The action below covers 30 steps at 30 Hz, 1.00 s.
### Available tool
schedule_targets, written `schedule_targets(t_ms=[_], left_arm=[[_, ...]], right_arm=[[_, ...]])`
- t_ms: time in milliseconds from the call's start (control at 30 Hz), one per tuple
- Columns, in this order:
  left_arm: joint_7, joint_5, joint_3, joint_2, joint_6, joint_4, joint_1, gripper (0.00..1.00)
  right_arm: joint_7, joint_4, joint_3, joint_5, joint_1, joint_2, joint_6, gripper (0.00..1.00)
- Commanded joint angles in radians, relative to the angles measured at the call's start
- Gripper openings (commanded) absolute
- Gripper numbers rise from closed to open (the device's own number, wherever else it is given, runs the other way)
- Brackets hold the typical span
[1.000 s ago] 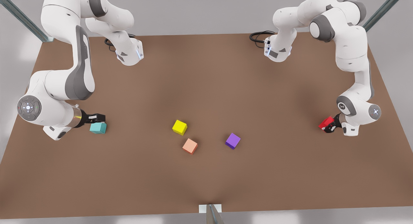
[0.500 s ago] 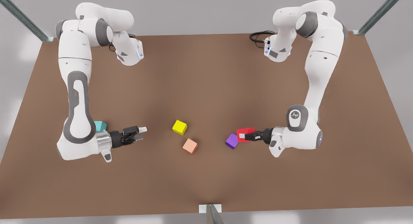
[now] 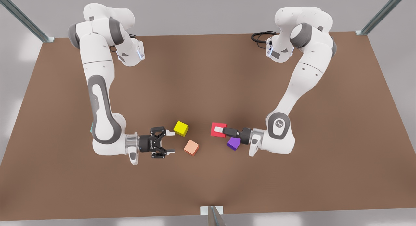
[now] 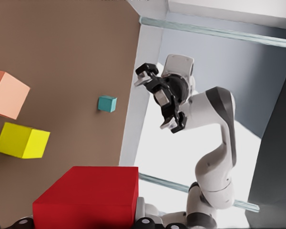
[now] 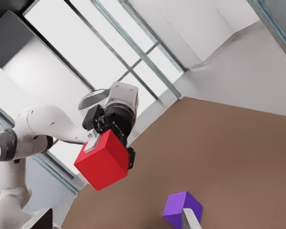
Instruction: Pick up red wooden cube and pass to hand red wooden cube and place in blue wooden cube
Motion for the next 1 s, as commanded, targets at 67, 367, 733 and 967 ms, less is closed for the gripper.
schedule_targets(t_ms=[67, 367, 733, 967], left_arm=[[0.718, -0.018, -0.001, 0.015, 0.109, 0.023, -0.019, 0.52], [0.534, -0.116, -0.015, 0.049, 0.135, 0.019, -0.048, 0.52], [0.491, -0.162, -0.016, 0.058, 0.140, 0.016, -0.054, 0.53], [0.405, -0.166, -0.015, 0.064, 0.145, 0.016, -0.056, 0.53]], right_arm=[[-0.758, -0.006, 0.021, 0.055, 0.003, 0.008, 0.056, 1.00], [-0.841, -0.172, 0.061, 0.138, 0.063, -0.068, 0.236, 1.00], [-0.861, -0.192, 0.133, 0.241, 0.072, -0.042, 0.277, 1.00], [-0.861, -0.184, 0.170, 0.261, 0.056, -0.051, 0.272, 1.00]])
